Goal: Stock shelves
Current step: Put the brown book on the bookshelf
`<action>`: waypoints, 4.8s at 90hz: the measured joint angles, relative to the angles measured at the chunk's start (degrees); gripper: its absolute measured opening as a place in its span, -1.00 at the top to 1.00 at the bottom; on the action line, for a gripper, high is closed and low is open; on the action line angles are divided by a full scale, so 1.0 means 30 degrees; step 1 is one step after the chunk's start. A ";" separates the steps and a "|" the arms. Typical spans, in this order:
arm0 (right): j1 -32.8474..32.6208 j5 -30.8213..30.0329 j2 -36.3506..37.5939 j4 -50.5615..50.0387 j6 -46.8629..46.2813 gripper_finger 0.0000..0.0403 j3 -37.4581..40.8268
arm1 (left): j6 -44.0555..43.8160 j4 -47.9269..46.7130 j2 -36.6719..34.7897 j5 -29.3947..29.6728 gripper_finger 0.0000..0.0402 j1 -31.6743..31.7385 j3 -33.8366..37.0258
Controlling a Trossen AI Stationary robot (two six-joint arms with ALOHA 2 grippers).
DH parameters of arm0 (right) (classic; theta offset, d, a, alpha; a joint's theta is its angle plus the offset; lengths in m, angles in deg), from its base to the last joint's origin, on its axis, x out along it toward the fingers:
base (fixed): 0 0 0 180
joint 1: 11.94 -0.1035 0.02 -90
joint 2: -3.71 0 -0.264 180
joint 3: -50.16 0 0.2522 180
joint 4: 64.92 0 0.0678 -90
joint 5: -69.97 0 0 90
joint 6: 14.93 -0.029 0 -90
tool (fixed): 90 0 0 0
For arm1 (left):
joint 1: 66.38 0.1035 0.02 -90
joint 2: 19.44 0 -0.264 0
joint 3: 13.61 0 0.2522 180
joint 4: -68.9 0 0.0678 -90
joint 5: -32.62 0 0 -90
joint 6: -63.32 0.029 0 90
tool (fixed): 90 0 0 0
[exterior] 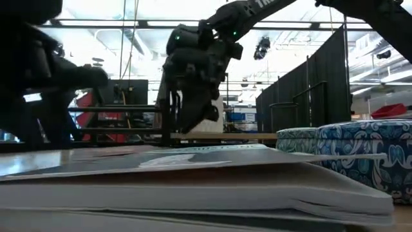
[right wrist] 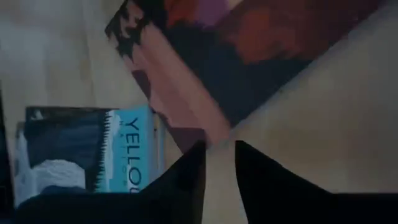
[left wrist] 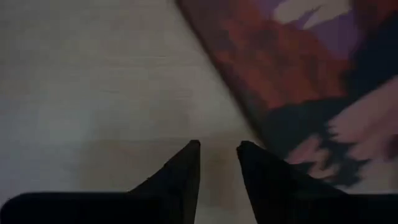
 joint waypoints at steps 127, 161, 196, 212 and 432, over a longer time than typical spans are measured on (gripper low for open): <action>-0.1641 0.3002 0.0001 0.5857 -0.2527 0.60 0.4459 | 0.0623 1.0229 0.0131 0.5084 -0.06 0.2478 0.3228; -0.1137 0.3440 0.0166 0.3423 -0.0940 0.84 0.4452 | 0.0584 1.2930 0.0092 0.6049 0.40 0.2178 0.3220; -0.0983 0.3216 0.0876 0.1545 0.1434 1.00 0.4437 | 0.0568 1.7697 0.0007 0.6829 0.59 0.2105 0.4477; -0.0997 0.4049 0.1562 0.1689 0.2950 1.00 0.4406 | 0.0877 2.0675 0.0015 0.6322 0.60 0.2135 0.5782; -0.0050 0.0882 0.1524 0.0342 -0.0926 0.15 0.4408 | 0.0451 1.9500 0.0247 -0.0433 -0.28 0.3816 0.5756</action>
